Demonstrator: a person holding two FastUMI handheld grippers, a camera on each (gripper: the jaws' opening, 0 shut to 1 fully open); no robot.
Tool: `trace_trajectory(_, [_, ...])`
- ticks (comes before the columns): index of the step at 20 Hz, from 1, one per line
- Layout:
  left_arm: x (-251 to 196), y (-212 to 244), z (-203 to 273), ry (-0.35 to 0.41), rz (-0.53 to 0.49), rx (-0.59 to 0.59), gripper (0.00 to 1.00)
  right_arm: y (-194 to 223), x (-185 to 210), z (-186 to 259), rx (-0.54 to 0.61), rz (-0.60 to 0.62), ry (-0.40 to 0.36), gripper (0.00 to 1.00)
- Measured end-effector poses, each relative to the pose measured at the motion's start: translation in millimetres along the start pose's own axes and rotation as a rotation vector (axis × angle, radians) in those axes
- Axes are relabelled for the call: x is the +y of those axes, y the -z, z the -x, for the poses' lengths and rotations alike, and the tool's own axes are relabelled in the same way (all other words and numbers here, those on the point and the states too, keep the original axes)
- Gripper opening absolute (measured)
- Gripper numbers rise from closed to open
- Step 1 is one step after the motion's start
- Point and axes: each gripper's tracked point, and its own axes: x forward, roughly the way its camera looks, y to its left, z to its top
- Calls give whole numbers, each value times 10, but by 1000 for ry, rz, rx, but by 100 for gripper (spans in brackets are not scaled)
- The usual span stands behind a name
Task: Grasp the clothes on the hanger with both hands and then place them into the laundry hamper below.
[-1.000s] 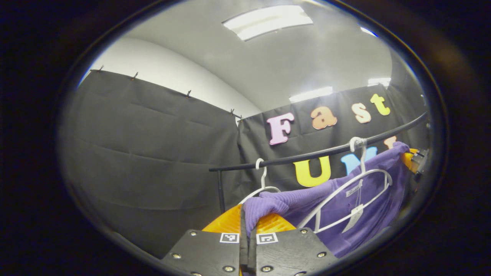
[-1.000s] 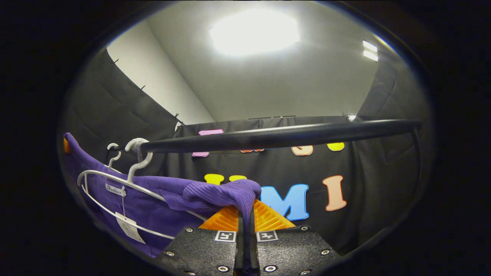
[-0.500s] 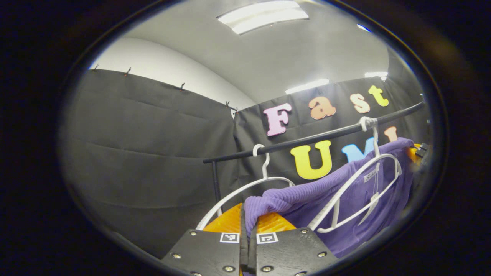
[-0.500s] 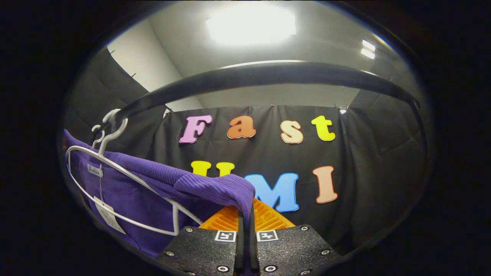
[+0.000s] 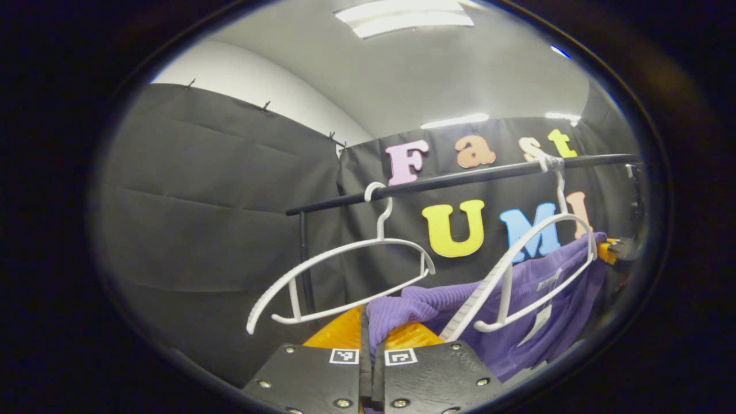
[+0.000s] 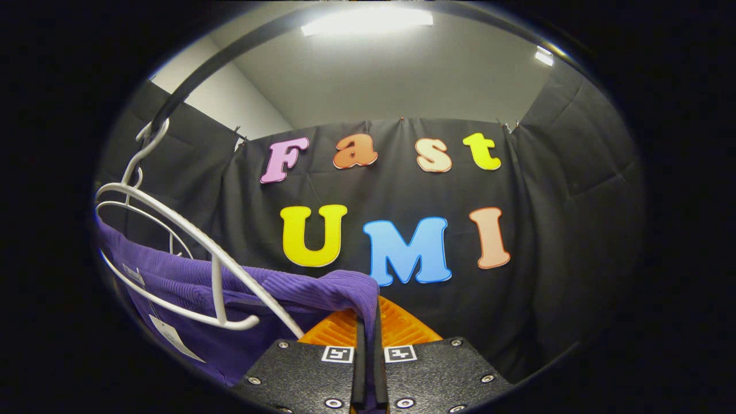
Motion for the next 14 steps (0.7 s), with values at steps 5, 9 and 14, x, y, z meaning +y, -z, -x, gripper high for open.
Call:
trace_trajectory(5, [16, 218, 174, 19, -20, 35, 1, 317, 19, 181, 65, 14, -2, 5])
trace_trajectory(9, [90, 372, 291, 22, 0, 61, 1, 391, 66, 362, 79, 42, -17, 5])
trace_trajectory(14, [226, 504, 649, 31, 19, 79, 1, 400, 127, 763, 90, 63, -19, 5])
